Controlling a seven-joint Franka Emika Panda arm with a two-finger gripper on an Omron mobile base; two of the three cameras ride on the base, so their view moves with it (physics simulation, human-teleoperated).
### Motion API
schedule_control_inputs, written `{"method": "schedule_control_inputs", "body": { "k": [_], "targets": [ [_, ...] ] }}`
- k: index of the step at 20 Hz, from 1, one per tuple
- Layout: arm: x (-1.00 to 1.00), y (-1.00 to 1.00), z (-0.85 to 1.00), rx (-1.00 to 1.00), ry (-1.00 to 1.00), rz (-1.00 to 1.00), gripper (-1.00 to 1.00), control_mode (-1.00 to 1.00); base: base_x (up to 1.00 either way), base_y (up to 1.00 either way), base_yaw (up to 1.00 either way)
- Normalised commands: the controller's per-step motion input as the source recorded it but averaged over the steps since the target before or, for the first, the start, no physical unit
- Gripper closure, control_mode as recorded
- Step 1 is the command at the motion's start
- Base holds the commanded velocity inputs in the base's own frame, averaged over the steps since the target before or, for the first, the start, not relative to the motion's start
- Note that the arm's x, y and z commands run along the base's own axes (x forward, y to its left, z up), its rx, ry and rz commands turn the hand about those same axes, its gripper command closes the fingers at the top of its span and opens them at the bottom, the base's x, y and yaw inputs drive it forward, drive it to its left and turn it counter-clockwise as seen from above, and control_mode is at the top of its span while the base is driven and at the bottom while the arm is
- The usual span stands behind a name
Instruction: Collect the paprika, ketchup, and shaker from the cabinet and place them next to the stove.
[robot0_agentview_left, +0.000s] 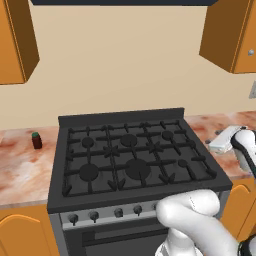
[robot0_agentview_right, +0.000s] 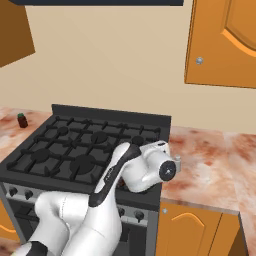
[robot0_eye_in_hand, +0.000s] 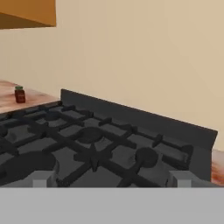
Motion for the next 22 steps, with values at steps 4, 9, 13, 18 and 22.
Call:
{"method": "schedule_control_inputs", "body": {
  "k": [4, 9, 13, 18, 22],
  "targets": [
    [-0.2, 0.94, 0.17, -0.02, 0.07, -0.23, -1.0, -1.0, 0.0, 0.0, 0.0],
    [-0.29, 0.86, 0.14, 0.0, 0.07, -0.23, -1.0, -1.0, 0.0, 0.0, 0.0],
    [-0.31, 0.79, 0.09, 0.0, 0.09, -0.22, -1.0, -1.0, 0.0, 0.0, 0.0],
    [-0.39, 0.65, 0.06, 0.0, 0.09, -0.2, -1.0, -1.0, 0.0, 0.0, 0.0],
    [-0.5, 0.43, 0.01, 0.0, 0.09, -0.16, -1.0, -1.0, 0.0, 0.0, 0.0]
  ]
}}
